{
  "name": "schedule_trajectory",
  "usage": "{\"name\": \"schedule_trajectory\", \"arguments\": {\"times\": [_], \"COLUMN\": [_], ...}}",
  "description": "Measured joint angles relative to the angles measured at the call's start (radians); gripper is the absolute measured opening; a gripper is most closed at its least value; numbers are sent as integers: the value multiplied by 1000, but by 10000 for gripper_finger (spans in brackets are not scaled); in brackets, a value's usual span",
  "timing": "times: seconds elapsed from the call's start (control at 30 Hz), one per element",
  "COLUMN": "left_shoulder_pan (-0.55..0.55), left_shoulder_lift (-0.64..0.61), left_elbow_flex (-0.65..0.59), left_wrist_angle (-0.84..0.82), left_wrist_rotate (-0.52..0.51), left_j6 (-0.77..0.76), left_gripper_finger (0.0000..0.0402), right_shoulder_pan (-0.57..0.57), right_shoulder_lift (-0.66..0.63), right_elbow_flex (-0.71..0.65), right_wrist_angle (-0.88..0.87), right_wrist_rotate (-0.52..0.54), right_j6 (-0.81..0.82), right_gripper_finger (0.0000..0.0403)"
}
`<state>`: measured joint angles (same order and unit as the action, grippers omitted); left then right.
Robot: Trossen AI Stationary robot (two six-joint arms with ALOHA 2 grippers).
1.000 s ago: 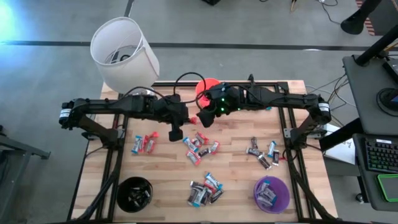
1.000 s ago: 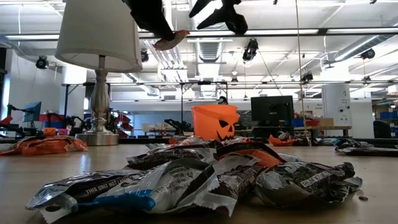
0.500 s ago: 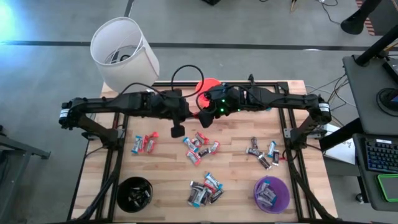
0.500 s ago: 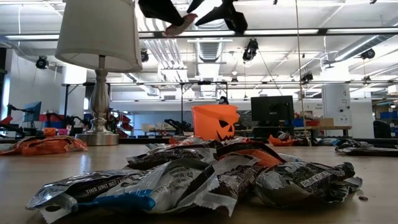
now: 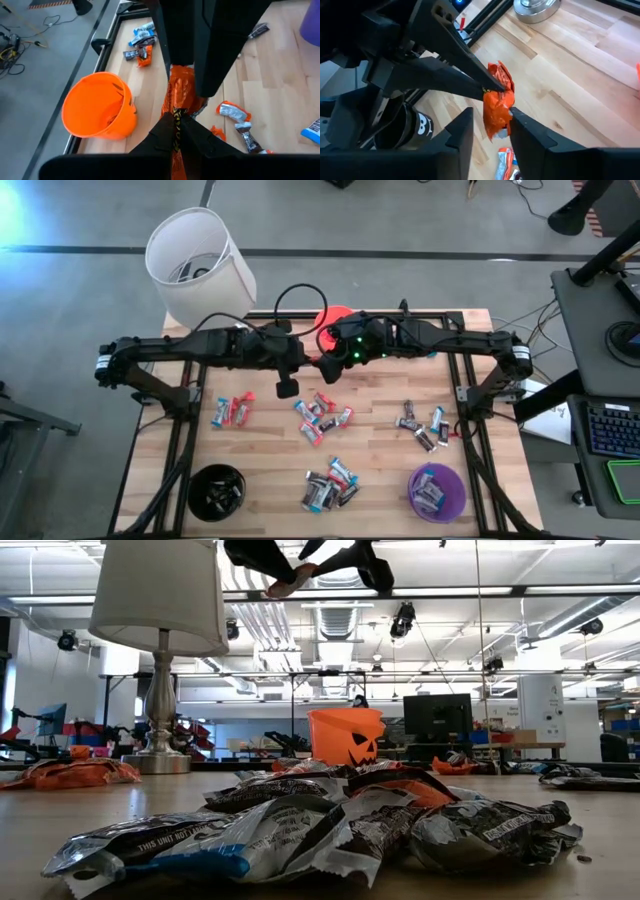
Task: Organize candy in baskets
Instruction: Put the orange chocolate into the orange bucket
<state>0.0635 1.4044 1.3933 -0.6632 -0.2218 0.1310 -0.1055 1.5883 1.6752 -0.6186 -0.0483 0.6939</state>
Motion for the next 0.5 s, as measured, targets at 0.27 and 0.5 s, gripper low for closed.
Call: {"name": "schedule_trajectory", "arguments": {"times": [0.27,0.5], "left_shoulder_pan": [2,2], "left_shoulder_lift": [0,0], "left_elbow_flex": [-2,-2], "left_wrist_angle": [16,15], "left_wrist_rotate": [-5,-5], "left_j6": [7,7], "left_gripper_finger": [0,0], "right_shoulder_pan": [0,0], "right_shoulder_lift": [0,0], "right_elbow_flex": [-6,-7], "right_wrist_angle": [3,3], "right_wrist_rotate": [0,-1], "right_j6": [-13,-42], "right_gripper_finger": [14,9]}}
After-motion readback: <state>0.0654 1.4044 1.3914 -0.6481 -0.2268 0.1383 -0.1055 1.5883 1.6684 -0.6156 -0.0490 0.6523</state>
